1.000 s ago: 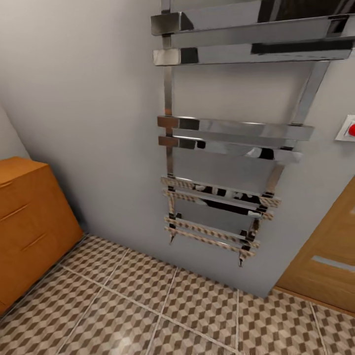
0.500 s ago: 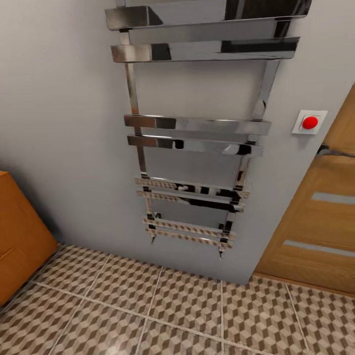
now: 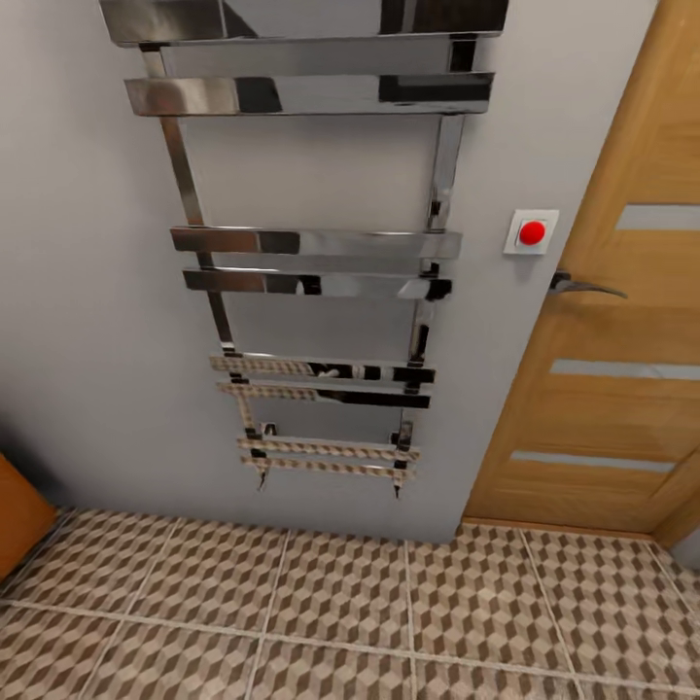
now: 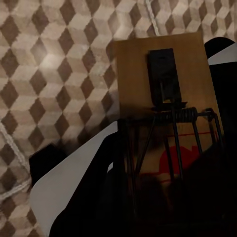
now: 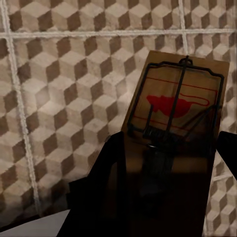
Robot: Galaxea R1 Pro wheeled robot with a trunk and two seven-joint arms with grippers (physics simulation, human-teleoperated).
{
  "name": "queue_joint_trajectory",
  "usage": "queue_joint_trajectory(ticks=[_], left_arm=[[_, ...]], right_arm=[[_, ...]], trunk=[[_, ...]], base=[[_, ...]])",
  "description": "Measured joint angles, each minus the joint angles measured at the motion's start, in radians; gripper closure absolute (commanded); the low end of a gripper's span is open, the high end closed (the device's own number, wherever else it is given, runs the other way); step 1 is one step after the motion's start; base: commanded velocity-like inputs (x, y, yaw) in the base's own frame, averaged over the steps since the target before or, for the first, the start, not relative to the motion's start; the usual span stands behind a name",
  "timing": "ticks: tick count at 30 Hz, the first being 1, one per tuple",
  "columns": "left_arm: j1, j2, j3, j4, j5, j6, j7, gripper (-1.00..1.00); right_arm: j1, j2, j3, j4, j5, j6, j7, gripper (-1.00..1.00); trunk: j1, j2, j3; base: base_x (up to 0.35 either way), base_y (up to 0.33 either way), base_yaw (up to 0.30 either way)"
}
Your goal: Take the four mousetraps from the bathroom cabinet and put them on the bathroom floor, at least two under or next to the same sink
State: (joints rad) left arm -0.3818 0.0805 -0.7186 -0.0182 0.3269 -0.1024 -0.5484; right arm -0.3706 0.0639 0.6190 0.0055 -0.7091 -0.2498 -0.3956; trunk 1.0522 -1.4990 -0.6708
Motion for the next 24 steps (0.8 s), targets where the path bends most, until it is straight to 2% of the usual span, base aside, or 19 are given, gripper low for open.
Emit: queue_joint_trajectory(ticks=[14,24], left_arm=[[0.0,0.0,0.0,0.0,0.0,0.001,0.0,1.0],[0.0,0.0,0.0,0.0,0.0,0.0,0.0,1.0]], right_arm=[[0.0,0.0,0.0,0.0,0.0,0.0,0.0,1.0],[0.0,0.0,0.0,0.0,0.0,0.0,0.0,1.0]], trunk=[[0.0,0.0,-0.006],[0.0,0.0,-0.007]], base=[[0.0,0.0,-0.279],[0.0,0.0,-0.04]])
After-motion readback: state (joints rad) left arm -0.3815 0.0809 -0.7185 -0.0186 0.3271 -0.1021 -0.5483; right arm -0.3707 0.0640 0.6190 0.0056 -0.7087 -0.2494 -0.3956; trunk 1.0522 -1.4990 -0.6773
